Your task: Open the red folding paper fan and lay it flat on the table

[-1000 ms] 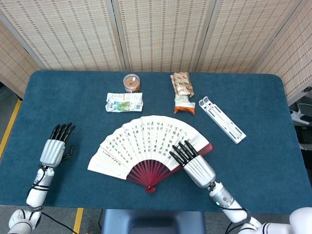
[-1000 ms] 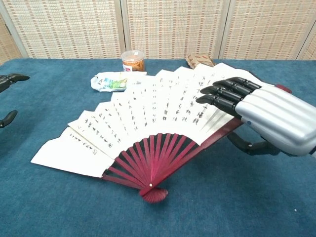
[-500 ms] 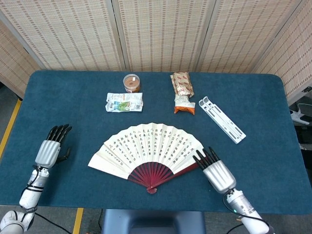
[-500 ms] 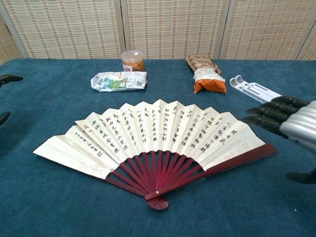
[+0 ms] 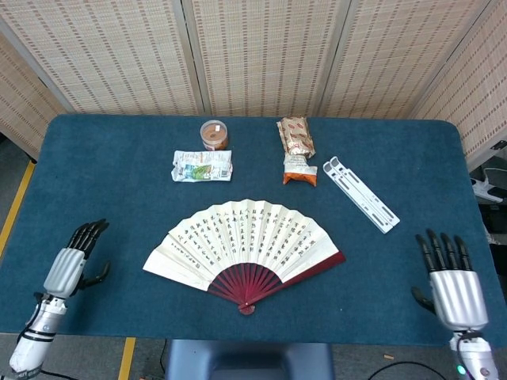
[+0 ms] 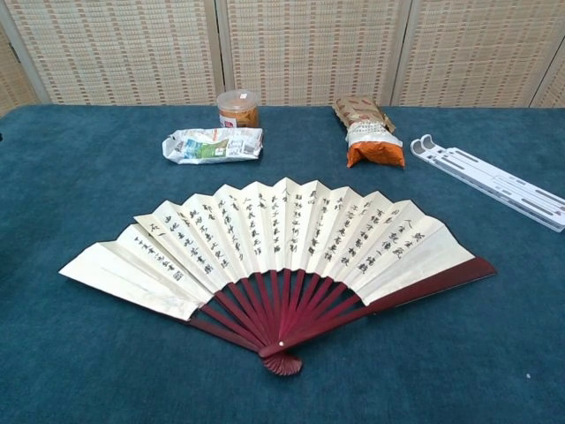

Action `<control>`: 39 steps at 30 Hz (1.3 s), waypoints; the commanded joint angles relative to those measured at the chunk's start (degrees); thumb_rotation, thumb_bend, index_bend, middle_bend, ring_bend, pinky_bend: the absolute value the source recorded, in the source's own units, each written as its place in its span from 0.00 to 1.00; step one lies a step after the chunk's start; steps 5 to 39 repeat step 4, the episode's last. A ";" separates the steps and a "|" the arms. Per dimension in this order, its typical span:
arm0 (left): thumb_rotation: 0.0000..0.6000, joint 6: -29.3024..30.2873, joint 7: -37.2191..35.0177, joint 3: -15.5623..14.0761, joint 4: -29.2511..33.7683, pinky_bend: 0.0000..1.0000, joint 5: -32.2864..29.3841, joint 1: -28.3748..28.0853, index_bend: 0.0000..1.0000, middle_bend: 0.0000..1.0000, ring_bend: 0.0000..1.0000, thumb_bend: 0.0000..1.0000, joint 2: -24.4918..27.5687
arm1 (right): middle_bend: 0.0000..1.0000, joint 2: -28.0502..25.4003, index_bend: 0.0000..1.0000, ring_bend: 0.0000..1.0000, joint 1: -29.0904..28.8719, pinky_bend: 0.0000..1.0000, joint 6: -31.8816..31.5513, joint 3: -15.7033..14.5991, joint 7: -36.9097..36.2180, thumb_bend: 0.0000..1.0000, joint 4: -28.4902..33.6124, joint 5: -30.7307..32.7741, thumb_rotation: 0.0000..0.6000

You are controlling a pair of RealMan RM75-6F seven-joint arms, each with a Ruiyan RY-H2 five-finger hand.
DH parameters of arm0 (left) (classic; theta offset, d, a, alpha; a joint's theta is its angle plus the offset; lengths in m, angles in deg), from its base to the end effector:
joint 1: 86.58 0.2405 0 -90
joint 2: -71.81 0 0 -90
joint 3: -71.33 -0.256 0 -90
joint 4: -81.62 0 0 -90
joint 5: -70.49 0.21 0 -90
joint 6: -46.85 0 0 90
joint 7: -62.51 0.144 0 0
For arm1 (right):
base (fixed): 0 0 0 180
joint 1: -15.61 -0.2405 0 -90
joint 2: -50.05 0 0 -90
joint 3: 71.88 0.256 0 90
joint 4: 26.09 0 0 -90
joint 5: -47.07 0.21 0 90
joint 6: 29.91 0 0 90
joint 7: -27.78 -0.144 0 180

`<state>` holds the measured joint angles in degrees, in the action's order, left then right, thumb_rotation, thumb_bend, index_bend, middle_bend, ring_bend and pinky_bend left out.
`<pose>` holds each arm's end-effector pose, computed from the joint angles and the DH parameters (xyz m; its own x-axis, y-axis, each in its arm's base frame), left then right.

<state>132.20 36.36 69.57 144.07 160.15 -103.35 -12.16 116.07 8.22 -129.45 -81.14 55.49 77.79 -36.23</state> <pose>-0.3226 0.2408 0.0789 0.1507 0.0598 0.9868 0.9600 -0.2472 -0.1316 -0.2746 -0.1460 0.1457 0.6286 0.0164 0.7775 -0.7774 0.0398 0.6277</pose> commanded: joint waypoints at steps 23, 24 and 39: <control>1.00 7.38 22.89 0.46 11.63 0.00 2.11 4.73 0.00 0.00 0.00 0.45 7.96 | 0.00 -5.70 0.00 0.00 6.52 0.00 -2.70 1.91 -11.54 0.12 -2.19 0.84 0.89; 1.00 7.38 22.89 0.46 11.63 0.00 2.11 4.73 0.00 0.00 0.00 0.45 7.96 | 0.00 -5.70 0.00 0.00 6.52 0.00 -2.70 1.91 -11.54 0.12 -2.19 0.84 0.89; 1.00 7.38 22.89 0.46 11.63 0.00 2.11 4.73 0.00 0.00 0.00 0.45 7.96 | 0.00 -5.70 0.00 0.00 6.52 0.00 -2.70 1.91 -11.54 0.12 -2.19 0.84 0.89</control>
